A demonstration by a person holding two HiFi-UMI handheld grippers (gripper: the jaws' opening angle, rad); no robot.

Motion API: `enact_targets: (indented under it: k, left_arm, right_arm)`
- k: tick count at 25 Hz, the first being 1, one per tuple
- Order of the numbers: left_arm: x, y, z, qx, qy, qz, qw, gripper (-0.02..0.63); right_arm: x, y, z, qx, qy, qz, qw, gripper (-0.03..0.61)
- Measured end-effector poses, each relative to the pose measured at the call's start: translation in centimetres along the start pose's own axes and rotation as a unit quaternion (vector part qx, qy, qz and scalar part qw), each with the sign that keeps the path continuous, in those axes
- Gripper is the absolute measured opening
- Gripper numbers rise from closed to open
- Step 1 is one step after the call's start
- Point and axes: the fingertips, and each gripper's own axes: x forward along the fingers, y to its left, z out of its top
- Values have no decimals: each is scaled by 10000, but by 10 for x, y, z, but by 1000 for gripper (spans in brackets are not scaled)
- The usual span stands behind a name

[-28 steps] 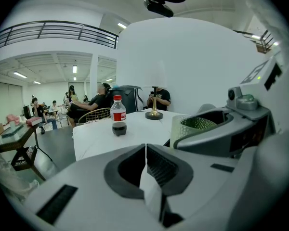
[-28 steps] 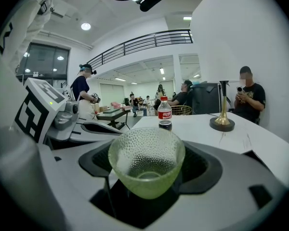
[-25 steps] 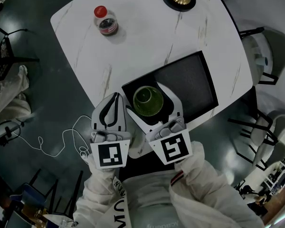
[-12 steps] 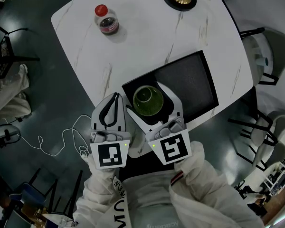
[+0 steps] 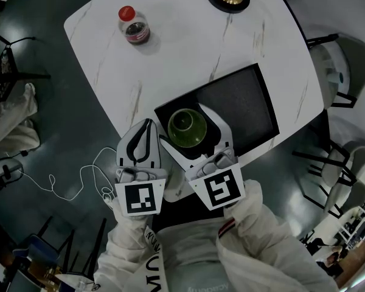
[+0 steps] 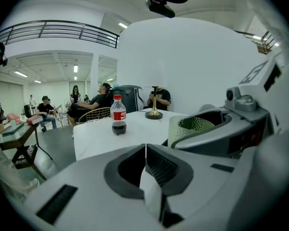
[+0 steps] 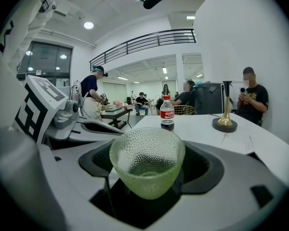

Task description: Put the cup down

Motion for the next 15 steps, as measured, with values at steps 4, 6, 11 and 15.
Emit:
enact_targets:
  k: [4, 6, 11, 15]
  left_arm:
    - [0, -1, -1, -1, 13, -3, 10000, 15]
    - [0, -2, -2, -4, 13, -5, 10000, 15]
    - [-2, -3, -4, -10, 25, 3, 10000, 15]
    - [-4, -3, -4, -14, 33, 17, 10000, 15]
  right_arm:
    - [0, -1, 0, 33, -38, -29, 10000, 399]
    - [-1, 0, 0, 29, -44, -28, 10000, 400]
    - [-1, 3, -5, -22, 71, 57, 10000, 400]
    - [-1, 3, -5, -7, 68, 57, 10000, 400]
